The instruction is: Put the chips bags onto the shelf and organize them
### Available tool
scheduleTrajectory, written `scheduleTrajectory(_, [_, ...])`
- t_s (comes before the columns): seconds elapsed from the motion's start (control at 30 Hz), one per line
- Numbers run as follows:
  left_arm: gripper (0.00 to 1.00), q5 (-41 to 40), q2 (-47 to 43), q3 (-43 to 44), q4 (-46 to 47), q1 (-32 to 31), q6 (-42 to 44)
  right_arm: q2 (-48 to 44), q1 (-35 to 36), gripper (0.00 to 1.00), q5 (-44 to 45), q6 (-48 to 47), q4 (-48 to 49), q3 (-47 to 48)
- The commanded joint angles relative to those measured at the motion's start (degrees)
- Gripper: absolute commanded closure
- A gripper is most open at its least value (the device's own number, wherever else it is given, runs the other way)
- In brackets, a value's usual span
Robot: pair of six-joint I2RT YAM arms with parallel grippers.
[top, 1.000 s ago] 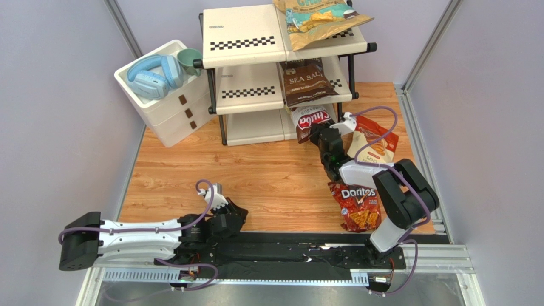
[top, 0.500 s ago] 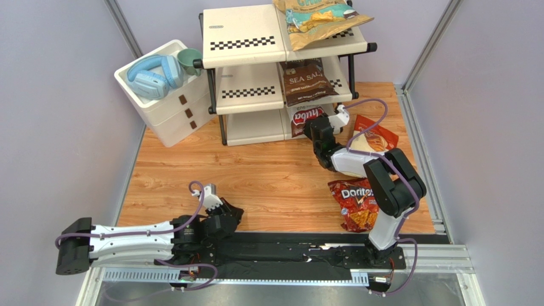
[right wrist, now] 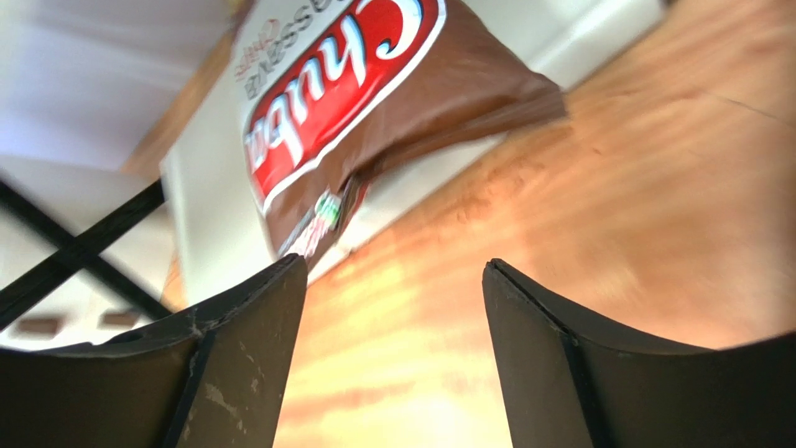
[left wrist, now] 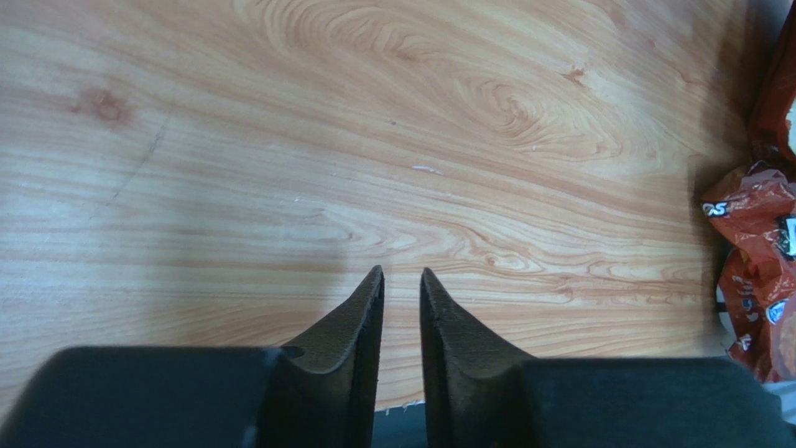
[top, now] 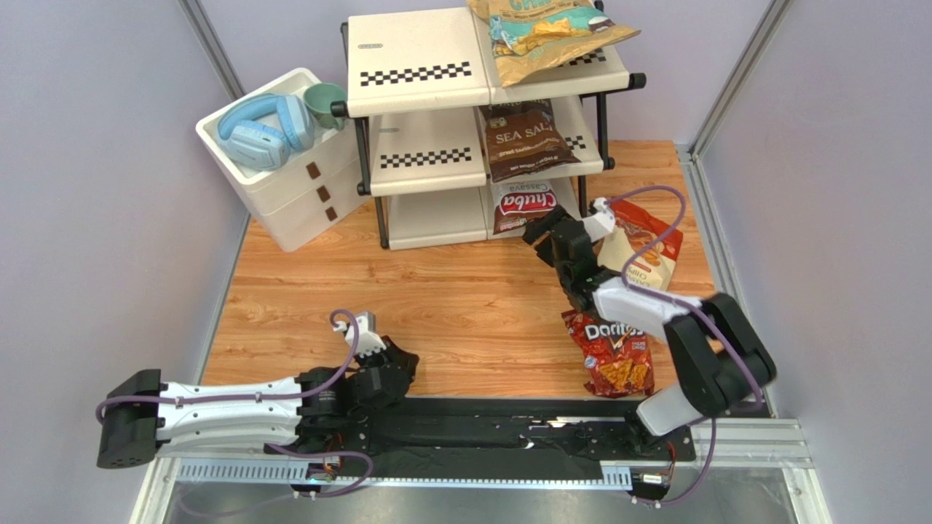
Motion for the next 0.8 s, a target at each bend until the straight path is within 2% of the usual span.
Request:
scheduleTrajectory(0.0, [0.63,-1.8,4.2,5.2,7.5,0.4,13.1,-13.4,0.1,0.25,-2.8,-1.1,-5.6,-5.0])
scheduleTrajectory(0.07, [0.62,2.4,7.3,6.2,14.2,2.3,18.1,-21.4,0.2,0.23,-3.3,-3.0,-11.0,-6.0])
scheduleTrajectory(0.1, [0.60,8.9,8.7,7.9,21.1,4.6,24.9,-23.9,0.1,0.22,-3.5,-4.2,-13.3,-5.8])
scheduleTrajectory(0.13, [0.59,11.6,10.2,9.1,24.1,5.1,28.2,-29.1,0.1,0.22,-3.1,-5.5,-16.1,-5.4])
scheduleTrajectory(0.17, [0.58,13.2,14.5,10.9,25.2,5.5,30.8,-31.4,0.1,0.22,-2.3,-6.2,-22.8,-4.2])
scheduleTrajectory(0.2, [0.55,14.4,17.2,15.7,24.5,5.8,34.0,-33.9,0.1,0.22,-0.6,-7.3,-25.7,-3.5])
scheduleTrajectory(0.27, [0.47,17.4,25.0,19.9,25.7,7.3,38.0,-40.4,0.0,0.21,0.9,-9.7,-33.6,-2.3])
scheduleTrajectory(0.3, [0.46,23.6,27.6,22.5,29.3,8.7,38.7,-42.4,-0.1,0.20,2.5,-9.6,-36.1,-2.1])
scheduleTrajectory(0.33, [0.46,27.9,30.3,23.0,32.3,12.5,38.7,-44.2,-0.1,0.19,2.6,-9.7,-38.0,-2.1])
scheduleTrajectory(0.4, [0.46,37.9,38.3,24.9,40.5,15.7,37.0,-49.4,-0.2,0.19,1.9,-10.2,-43.4,-1.6])
scheduleTrajectory(0.47, [0.46,42.9,46.9,27.6,43.1,18.0,36.2,-53.8,-0.2,0.19,2.3,-10.6,-49.1,-1.0])
scheduleTrajectory(0.57, [0.47,52.8,56.0,34.6,45.7,18.1,35.1,-59.4,-0.3,0.19,4.7,-12.3,-54.4,-1.3])
scheduleTrajectory(0.67, [0.46,60.0,62.3,36.0,54.5,17.8,31.2,-62.8,-0.3,0.18,5.2,-12.4,-58.1,-2.7])
scheduleTrajectory(0.7, [0.46,61.2,63.9,36.1,58.9,17.5,30.0,-64.7,-0.4,0.18,5.0,-12.1,-58.8,-3.6])
scheduleTrajectory(0.77, [0.45,62.9,67.5,36.9,62.2,16.1,27.3,-66.4,-0.3,0.18,4.4,-11.4,-60.3,-4.8])
